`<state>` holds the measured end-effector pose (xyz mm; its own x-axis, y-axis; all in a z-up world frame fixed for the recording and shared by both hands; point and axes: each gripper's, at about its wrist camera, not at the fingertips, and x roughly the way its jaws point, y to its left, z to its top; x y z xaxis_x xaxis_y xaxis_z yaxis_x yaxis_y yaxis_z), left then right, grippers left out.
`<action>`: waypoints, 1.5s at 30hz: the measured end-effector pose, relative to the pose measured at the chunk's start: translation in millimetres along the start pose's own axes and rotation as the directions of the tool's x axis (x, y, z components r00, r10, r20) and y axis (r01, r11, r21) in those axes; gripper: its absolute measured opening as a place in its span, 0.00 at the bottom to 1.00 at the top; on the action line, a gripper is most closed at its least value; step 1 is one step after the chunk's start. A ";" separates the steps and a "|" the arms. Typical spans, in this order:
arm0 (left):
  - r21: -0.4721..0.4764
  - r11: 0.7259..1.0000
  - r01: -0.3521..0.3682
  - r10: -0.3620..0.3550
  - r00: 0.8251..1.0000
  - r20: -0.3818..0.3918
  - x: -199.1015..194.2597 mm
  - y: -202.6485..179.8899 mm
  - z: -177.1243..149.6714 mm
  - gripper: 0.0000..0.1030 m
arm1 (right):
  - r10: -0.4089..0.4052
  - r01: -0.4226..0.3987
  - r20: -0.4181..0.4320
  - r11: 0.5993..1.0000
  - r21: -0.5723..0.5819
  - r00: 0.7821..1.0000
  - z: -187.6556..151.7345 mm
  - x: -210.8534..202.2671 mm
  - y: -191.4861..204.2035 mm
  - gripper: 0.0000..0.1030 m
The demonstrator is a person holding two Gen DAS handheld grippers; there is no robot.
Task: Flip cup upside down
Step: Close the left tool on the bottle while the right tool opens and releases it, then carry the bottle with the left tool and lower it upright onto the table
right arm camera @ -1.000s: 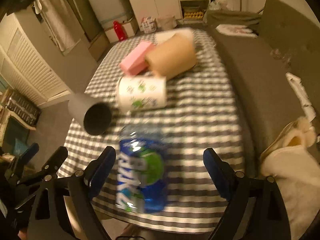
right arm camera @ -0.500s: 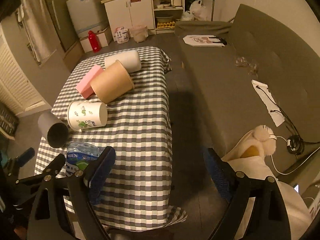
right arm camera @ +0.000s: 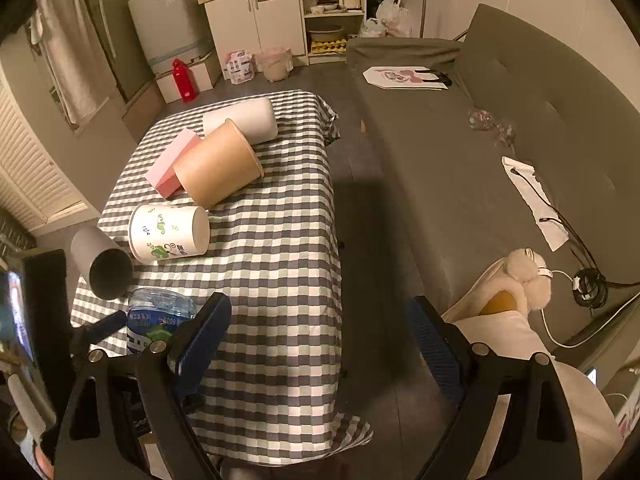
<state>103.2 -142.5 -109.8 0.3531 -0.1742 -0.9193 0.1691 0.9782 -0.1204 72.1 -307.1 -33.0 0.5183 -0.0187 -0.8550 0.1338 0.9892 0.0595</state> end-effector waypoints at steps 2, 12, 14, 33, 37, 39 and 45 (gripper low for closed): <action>-0.008 1.000 0.019 -0.019 1.000 -0.009 -1.0 2.9 1.2 0.72 | 0.002 -0.002 0.003 1.000 -0.001 1.000 0.0 -0.7 1.1 0.87; 0.031 0.999 -0.042 0.035 0.978 0.204 -37.8 5.4 18.6 0.72 | -0.002 0.002 0.009 1.000 -0.025 1.000 -3.2 -2.2 9.2 0.87; 0.050 0.996 -0.078 0.061 0.958 0.281 -43.8 4.2 17.6 0.71 | -0.004 0.005 0.011 1.000 -0.027 1.000 -3.8 -2.3 9.9 0.87; 0.047 0.992 -0.119 0.093 0.923 0.374 -23.7 16.8 -17.2 0.71 | -0.018 0.019 0.020 0.999 -0.044 1.000 -7.0 -4.0 13.9 0.87; 0.032 0.994 -0.105 0.082 0.903 0.422 -31.3 15.9 -8.4 0.71 | -0.017 0.019 0.023 0.998 -0.058 1.000 -7.6 -5.3 18.7 0.87; 0.028 0.994 -0.102 0.078 0.889 0.452 -32.3 14.8 -0.5 0.72 | -0.019 0.020 0.023 0.998 -0.062 1.000 -7.6 -4.8 20.2 0.87; 0.034 0.995 -0.095 0.063 0.850 0.523 -14.4 12.6 11.6 0.72 | -0.026 0.027 0.014 0.998 -0.063 1.000 -9.1 -0.7 20.3 0.87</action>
<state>111.0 -129.1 -93.7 0.7918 -0.1453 -0.5932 0.1659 0.9859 -0.0201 66.8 -285.7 -35.9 0.5268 -0.0462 -0.8487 0.0940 0.9956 0.0042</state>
